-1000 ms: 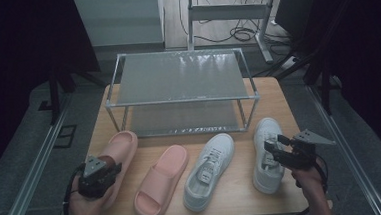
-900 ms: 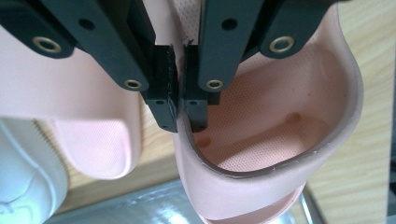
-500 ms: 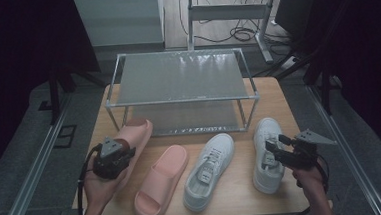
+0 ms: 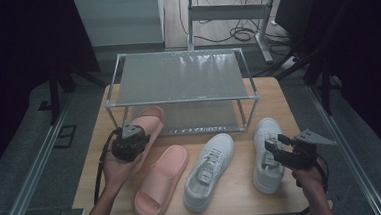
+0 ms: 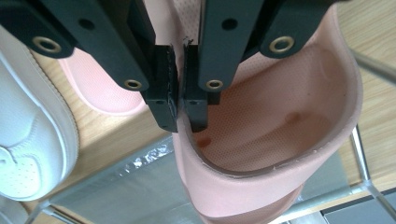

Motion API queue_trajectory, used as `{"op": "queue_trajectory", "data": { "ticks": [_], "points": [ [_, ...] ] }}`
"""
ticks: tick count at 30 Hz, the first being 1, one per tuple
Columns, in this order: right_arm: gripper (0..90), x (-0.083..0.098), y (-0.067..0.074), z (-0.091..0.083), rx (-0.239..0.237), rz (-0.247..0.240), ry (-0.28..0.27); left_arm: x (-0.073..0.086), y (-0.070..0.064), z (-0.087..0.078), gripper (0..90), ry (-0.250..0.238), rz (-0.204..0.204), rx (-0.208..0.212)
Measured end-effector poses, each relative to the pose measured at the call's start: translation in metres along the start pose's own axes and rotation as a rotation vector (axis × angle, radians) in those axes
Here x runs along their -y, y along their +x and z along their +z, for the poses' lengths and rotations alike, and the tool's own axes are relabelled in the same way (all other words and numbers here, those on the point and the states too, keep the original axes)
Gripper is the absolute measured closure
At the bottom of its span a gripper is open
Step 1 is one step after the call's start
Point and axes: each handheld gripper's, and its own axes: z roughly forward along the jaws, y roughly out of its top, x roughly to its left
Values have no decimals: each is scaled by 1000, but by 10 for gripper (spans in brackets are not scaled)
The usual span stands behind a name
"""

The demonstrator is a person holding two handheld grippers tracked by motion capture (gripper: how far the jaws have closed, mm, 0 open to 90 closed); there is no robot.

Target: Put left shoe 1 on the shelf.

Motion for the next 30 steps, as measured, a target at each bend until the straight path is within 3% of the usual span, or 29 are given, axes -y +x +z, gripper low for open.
{"op": "queue_trajectory", "data": {
  "ticks": [20, 30],
  "points": [
    [376, 0, 0, 2, -1, -1, 6, -30, -6, 79, 858, 63, 94, -45],
    [376, 1, 0, 3, -3, -6, 10, -35, -5, 103, 856, 78, 85, -73]
  ]
}}
